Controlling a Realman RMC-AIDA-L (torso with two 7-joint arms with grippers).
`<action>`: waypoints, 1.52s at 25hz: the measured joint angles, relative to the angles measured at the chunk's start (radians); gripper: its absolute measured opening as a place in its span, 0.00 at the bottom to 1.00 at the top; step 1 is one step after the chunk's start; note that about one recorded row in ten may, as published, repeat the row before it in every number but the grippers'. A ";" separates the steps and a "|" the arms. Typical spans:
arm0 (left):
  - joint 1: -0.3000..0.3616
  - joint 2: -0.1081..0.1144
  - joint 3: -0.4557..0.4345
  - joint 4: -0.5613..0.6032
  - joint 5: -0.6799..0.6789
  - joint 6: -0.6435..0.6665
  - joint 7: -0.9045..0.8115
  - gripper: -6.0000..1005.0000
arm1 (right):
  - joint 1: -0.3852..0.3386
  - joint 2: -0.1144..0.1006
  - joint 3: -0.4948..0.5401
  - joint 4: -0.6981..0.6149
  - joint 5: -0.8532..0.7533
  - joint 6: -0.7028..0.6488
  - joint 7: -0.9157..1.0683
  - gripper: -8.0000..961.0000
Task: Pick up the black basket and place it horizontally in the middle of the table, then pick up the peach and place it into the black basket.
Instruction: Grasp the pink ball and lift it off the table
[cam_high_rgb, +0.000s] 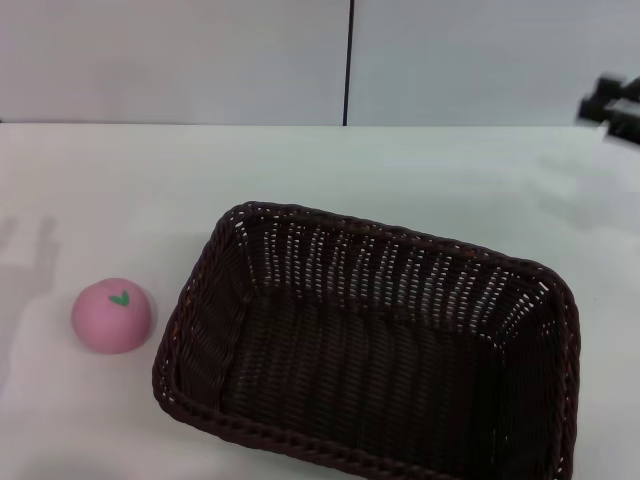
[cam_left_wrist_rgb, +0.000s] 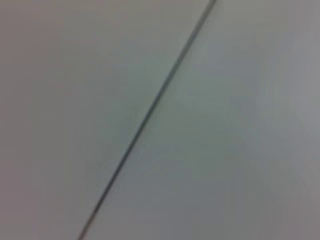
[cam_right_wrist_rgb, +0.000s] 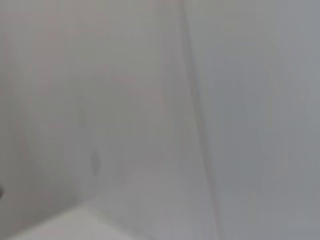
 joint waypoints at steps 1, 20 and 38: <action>-0.002 0.003 0.082 0.053 0.003 -0.002 0.000 0.42 | -0.049 0.021 0.019 0.014 0.101 0.014 -0.046 0.52; 0.083 0.020 0.671 0.341 0.028 -0.235 -0.065 0.41 | -0.228 0.084 0.112 0.192 0.471 0.102 -0.223 0.52; 0.055 0.010 0.669 0.366 0.102 -0.193 -0.039 0.30 | -0.212 0.093 0.101 0.241 0.464 0.135 -0.247 0.52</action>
